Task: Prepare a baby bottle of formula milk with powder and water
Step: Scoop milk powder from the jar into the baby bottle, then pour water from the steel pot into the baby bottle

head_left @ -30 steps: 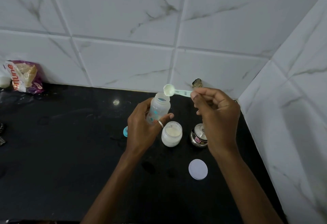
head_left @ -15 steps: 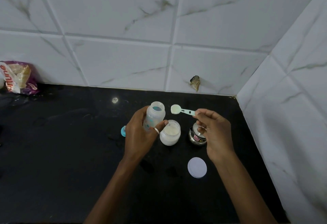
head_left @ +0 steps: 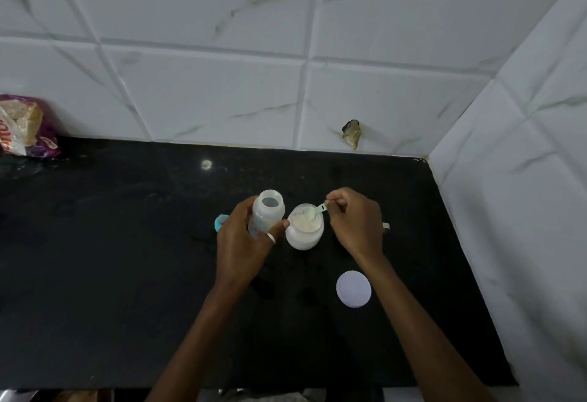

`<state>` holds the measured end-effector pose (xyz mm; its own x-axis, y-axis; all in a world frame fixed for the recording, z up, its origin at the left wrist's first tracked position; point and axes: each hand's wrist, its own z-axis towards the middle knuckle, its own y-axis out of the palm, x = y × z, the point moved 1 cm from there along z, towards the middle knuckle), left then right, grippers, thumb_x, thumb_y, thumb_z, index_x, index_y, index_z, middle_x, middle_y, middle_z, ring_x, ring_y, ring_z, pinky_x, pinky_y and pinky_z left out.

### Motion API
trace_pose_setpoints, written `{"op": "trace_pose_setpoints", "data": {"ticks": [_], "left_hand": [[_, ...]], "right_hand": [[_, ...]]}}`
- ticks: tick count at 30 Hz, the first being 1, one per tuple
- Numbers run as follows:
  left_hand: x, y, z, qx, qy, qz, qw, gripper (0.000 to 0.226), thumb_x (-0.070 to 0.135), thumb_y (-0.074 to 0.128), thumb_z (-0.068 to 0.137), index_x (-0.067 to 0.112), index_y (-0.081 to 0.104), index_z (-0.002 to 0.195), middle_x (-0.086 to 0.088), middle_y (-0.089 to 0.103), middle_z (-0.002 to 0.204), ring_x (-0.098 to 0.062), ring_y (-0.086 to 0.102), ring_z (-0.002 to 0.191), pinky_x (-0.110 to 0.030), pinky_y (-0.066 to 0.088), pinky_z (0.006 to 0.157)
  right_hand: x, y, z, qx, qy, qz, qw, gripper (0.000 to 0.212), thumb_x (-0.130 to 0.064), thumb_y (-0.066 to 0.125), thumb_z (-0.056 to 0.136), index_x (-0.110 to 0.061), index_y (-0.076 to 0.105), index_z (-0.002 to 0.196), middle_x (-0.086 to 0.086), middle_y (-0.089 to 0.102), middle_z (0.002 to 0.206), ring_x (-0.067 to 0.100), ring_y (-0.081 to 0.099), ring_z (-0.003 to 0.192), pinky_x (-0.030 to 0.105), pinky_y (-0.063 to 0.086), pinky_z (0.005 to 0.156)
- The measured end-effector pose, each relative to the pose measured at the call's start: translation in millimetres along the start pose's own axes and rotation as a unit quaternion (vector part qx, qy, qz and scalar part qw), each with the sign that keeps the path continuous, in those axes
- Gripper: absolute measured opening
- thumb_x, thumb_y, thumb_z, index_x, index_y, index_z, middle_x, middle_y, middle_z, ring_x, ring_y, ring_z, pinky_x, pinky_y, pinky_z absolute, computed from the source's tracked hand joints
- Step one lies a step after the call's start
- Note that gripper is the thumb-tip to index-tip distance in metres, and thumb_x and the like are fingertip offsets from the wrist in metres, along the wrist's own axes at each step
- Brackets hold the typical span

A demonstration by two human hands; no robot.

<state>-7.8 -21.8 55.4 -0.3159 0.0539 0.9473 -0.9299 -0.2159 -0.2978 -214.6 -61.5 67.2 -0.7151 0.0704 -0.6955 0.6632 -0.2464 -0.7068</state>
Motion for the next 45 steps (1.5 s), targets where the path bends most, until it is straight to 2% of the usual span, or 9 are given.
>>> {"op": "trace_pose_setpoints", "data": {"ticks": [5, 11, 14, 20, 25, 32, 37, 40, 45], "left_hand": [[-6.4, -3.1, -3.5, -0.005, -0.005, 0.01, 1.0, 0.055, 0.029, 0.09, 0.076, 0.026, 0.063, 0.124, 0.019, 0.068, 0.109, 0.011, 0.065, 0.102, -0.008, 0.052, 0.08], [-13.1, -7.9, -5.4, -0.005, -0.015, 0.009, 1.0, 0.055, 0.026, 0.091, 0.076, 0.032, 0.061, 0.122, 0.02, 0.068, 0.109, 0.011, 0.065, 0.101, -0.006, 0.05, 0.078], [-14.6, -8.6, -5.0, -0.006, -0.012, 0.01, 1.0, 0.054, 0.024, 0.09, 0.077, 0.033, 0.06, 0.121, 0.021, 0.067, 0.11, 0.012, 0.064, 0.102, -0.005, 0.049, 0.08], [-16.7, -6.5, -3.3, -0.012, -0.016, 0.003, 1.0, 0.055, 0.023, 0.09, 0.077, 0.035, 0.059, 0.121, 0.02, 0.068, 0.11, 0.009, 0.065, 0.104, -0.007, 0.051, 0.081], [-18.6, -3.3, 0.0, -0.016, -0.023, 0.006, 1.0, 0.057, 0.028, 0.09, 0.076, 0.032, 0.059, 0.124, 0.023, 0.067, 0.111, 0.01, 0.065, 0.104, -0.007, 0.051, 0.081], [-16.2, 3.3, 0.6, -0.015, -0.02, 0.009, 1.0, 0.057, 0.027, 0.09, 0.076, 0.026, 0.062, 0.125, 0.02, 0.068, 0.108, 0.01, 0.066, 0.102, -0.006, 0.051, 0.079], [-13.4, 8.0, -0.6, -0.023, -0.014, 0.014, 1.0, 0.057, 0.029, 0.09, 0.076, 0.025, 0.062, 0.125, 0.019, 0.068, 0.109, 0.012, 0.065, 0.101, -0.005, 0.05, 0.078], [-11.9, 12.1, -2.4, -0.029, -0.008, 0.011, 0.999, 0.058, 0.028, 0.09, 0.076, 0.027, 0.06, 0.126, 0.017, 0.069, 0.112, 0.01, 0.066, 0.102, -0.005, 0.05, 0.08], [-8.8, 18.1, -6.6, -0.036, 0.001, 0.02, 0.999, 0.06, 0.029, 0.089, 0.076, 0.03, 0.058, 0.126, 0.019, 0.066, 0.114, 0.009, 0.065, 0.104, -0.006, 0.05, 0.083]], "right_hand": [[7.5, 32.4, 8.3, -0.082, -0.049, -0.154, 0.983, 0.015, -0.012, 0.063, 0.095, -0.022, 0.073, 0.1, -0.002, 0.074, 0.093, 0.019, 0.069, 0.087, 0.041, 0.058, 0.068], [14.9, 53.0, 16.0, -0.179, -0.036, -0.224, 0.957, 0.02, -0.016, 0.059, 0.094, -0.025, 0.074, 0.104, 0.003, 0.074, 0.103, 0.027, 0.069, 0.096, 0.033, 0.047, 0.069], [17.8, 57.0, 20.7, -0.189, -0.029, -0.213, 0.958, 0.02, -0.019, 0.057, 0.095, -0.028, 0.073, 0.103, 0.003, 0.074, 0.104, 0.027, 0.069, 0.097, 0.037, 0.053, 0.076], [23.1, 59.0, 27.0, -0.189, -0.046, -0.223, 0.955, 0.021, -0.024, 0.058, 0.098, -0.029, 0.074, 0.111, 0.001, 0.074, 0.111, 0.025, 0.069, 0.102, 0.034, 0.05, 0.078], [30.4, 54.8, 28.4, -0.178, -0.057, -0.17, 0.967, 0.025, -0.029, 0.067, 0.096, -0.028, 0.073, 0.12, -0.003, 0.074, 0.119, 0.022, 0.068, 0.11, 0.039, 0.055, 0.087], [31.1, 44.9, 31.1, -0.119, -0.078, -0.094, 0.985, 0.022, -0.034, 0.071, 0.093, -0.025, 0.074, 0.114, -0.005, 0.076, 0.104, 0.017, 0.07, 0.098, 0.045, 0.059, 0.081], [33.1, 27.7, 28.7, -0.066, -0.101, -0.007, 0.993, 0.021, -0.03, 0.07, 0.095, -0.016, 0.076, 0.11, -0.001, 0.076, 0.099, 0.012, 0.069, 0.09, 0.037, 0.059, 0.081], [40.1, 12.0, 29.2, -0.043, -0.107, 0.04, 0.993, 0.019, -0.028, 0.066, 0.098, -0.016, 0.075, 0.111, -0.004, 0.074, 0.106, 0.006, 0.065, 0.099, 0.03, 0.054, 0.091], [70.9, -10.7, 36.4, 0.009, -0.027, 0.134, 0.991, 0.019, -0.027, 0.062, 0.101, -0.02, 0.073, 0.115, -0.015, 0.068, 0.112, 0.001, 0.064, 0.11, 0.023, 0.052, 0.095]]}}
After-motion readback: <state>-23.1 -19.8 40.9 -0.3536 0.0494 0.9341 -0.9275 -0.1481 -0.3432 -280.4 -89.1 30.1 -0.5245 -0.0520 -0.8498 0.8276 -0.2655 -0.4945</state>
